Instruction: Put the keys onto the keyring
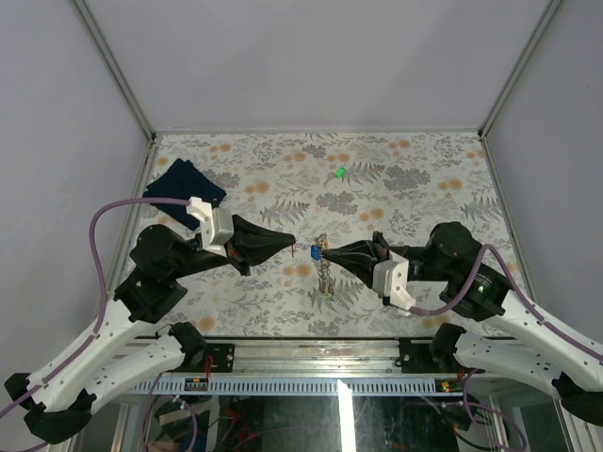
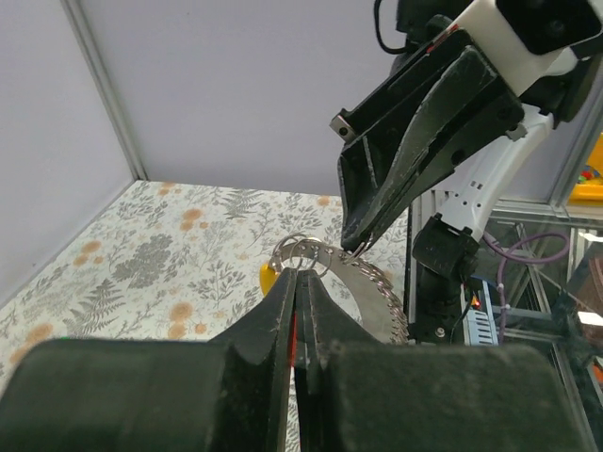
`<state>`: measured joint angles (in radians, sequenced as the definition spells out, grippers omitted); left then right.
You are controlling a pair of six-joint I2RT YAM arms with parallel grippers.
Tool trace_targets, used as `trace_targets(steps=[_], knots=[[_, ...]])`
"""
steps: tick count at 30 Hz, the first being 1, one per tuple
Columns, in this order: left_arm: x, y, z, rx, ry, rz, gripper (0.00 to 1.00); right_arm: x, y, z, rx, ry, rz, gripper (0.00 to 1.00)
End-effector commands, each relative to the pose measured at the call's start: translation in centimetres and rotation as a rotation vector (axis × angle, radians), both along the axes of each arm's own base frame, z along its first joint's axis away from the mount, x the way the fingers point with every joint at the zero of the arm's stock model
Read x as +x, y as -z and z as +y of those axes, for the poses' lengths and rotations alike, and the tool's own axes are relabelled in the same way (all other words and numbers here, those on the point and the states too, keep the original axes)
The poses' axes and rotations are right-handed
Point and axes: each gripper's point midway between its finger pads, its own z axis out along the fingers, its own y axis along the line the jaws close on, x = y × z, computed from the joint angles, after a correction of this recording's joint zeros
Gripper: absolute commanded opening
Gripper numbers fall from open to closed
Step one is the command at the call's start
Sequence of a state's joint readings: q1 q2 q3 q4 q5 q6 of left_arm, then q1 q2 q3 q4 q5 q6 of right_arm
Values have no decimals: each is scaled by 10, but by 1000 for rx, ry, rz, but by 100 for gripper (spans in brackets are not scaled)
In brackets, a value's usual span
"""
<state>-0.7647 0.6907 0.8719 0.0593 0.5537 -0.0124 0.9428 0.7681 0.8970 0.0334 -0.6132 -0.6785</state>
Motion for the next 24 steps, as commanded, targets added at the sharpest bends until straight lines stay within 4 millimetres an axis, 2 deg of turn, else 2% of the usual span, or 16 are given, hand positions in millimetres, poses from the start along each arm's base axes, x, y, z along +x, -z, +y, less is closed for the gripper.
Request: trace_targets(steps=[1, 7, 11, 18, 24], knots=[[-19, -27, 2, -33, 78, -114, 0, -5, -32, -4, 83, 7, -267, 0], [-27, -34, -2, -21, 144, -145, 0, -7, -39, -2, 82, 0, -364, 0], [-29, -35, -5, -6, 169, -159, 0, -11, -43, 0, 90, -23, -336, 0], [-35, -37, -7, 3, 211, -181, 0, -23, -57, 1, 105, -70, 26, 0], [-35, -38, -8, 0, 217, -174, 0, -37, -56, 8, 64, -144, 292, 0]])
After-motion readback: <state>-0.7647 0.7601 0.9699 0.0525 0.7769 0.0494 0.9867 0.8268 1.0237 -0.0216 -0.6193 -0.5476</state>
